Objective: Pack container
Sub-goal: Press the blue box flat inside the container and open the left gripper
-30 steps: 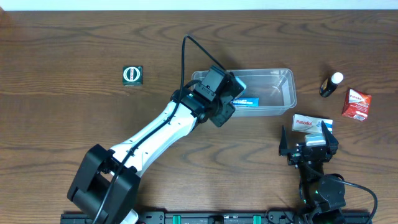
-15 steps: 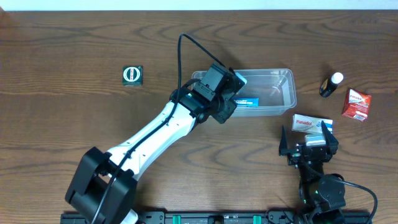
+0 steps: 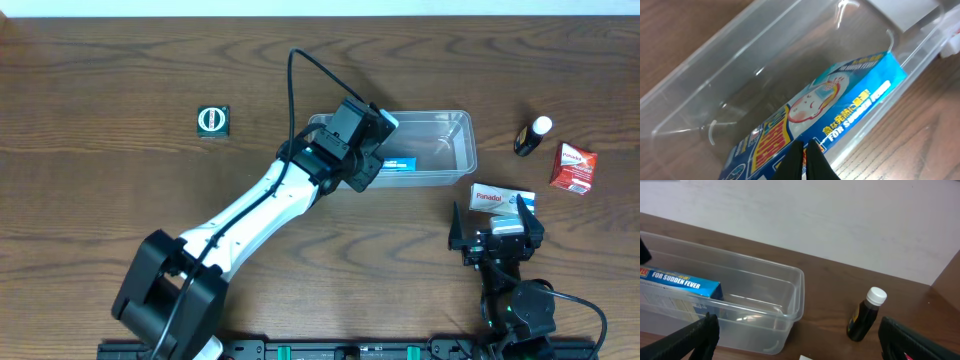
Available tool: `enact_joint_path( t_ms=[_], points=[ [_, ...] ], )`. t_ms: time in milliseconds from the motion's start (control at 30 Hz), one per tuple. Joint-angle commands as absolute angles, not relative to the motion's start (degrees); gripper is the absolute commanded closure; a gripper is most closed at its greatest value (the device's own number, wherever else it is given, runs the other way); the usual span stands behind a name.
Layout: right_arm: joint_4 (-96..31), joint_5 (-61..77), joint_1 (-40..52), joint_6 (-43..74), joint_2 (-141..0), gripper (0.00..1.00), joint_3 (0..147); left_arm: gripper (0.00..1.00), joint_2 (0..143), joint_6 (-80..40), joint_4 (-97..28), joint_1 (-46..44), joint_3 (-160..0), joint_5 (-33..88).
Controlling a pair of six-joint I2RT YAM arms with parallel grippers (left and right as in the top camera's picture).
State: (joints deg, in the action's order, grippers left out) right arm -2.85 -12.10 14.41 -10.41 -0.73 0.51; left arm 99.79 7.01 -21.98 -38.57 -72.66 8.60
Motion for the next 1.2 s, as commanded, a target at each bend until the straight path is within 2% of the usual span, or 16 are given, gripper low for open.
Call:
enact_joint_path(
  t_ms=[0,400,1167],
  points=[
    [-2.98,-12.60,14.22,-10.79,-0.64,0.01,0.32,0.94,101.25,6.09,-21.85,-38.44,-73.95,7.92],
    [-2.98,-12.60,14.22,-10.79,-0.64,0.01,0.32,0.94,101.27,6.09,-26.94,-38.44,-73.95,7.92],
    [-2.98,-12.60,14.22,-10.79,-0.64,0.01,0.32,0.94,103.15,6.11,-26.06,-38.44,-73.34,7.90]
  ],
)
